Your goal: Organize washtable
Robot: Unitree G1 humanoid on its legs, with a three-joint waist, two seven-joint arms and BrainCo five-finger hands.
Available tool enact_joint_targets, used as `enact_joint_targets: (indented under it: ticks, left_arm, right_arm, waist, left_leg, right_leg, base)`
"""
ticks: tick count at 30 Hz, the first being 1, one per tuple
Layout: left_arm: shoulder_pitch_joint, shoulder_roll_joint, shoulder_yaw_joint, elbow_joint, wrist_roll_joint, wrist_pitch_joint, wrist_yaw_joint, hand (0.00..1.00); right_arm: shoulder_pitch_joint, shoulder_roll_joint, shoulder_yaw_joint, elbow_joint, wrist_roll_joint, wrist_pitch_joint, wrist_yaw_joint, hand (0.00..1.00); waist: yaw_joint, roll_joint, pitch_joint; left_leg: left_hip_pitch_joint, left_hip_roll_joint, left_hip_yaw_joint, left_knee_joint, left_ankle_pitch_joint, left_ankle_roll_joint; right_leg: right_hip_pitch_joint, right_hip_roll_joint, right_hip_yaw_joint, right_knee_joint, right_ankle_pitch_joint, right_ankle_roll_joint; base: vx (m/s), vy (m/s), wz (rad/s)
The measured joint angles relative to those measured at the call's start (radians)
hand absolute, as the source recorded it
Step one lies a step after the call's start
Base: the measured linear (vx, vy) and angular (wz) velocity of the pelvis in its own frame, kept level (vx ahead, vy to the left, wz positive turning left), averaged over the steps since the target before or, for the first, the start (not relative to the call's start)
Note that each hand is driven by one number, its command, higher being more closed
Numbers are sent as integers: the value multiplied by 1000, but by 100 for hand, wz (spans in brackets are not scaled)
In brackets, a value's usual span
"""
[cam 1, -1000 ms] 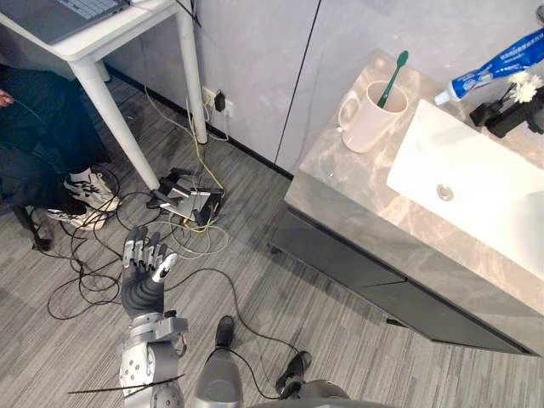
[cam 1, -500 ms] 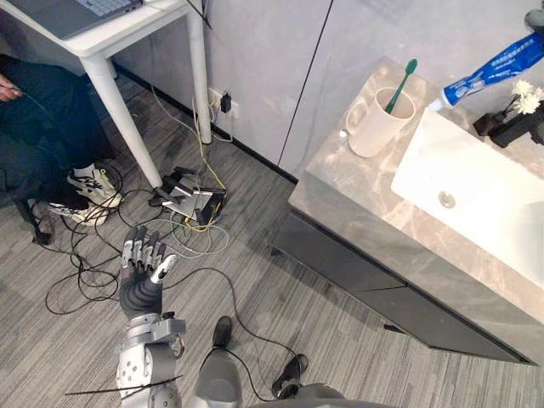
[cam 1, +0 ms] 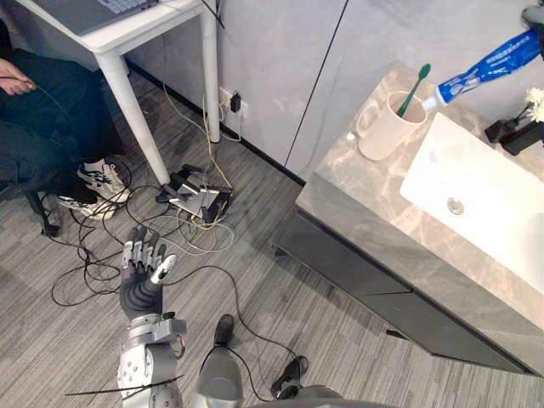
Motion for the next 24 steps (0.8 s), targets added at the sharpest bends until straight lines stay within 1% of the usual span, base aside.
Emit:
enact_joint_targets:
  ticks: [17, 24]
  left_arm:
    - [0, 0, 19, 0, 0, 0, 1, 0]
    - [0, -5, 19, 0, -1, 0, 1, 0]
  right_arm:
    - [-11, 10, 5, 1, 41, -1, -1, 100]
    - [-66, 15, 9, 13, 59, -1, -17, 100]
  waist:
    - [1, 0, 0]
    - [-1, 0, 0]
  left_leg:
    - [-21, 1, -15, 0, 6, -3]
    - [-22, 2, -14, 0, 6, -3]
  right_leg:
    - [-13, 3, -14, -1, -1, -1]
    - [-15, 4, -13, -1, -1, -1]
  base:
    - [3, 4, 1]
    - [0, 0, 0]
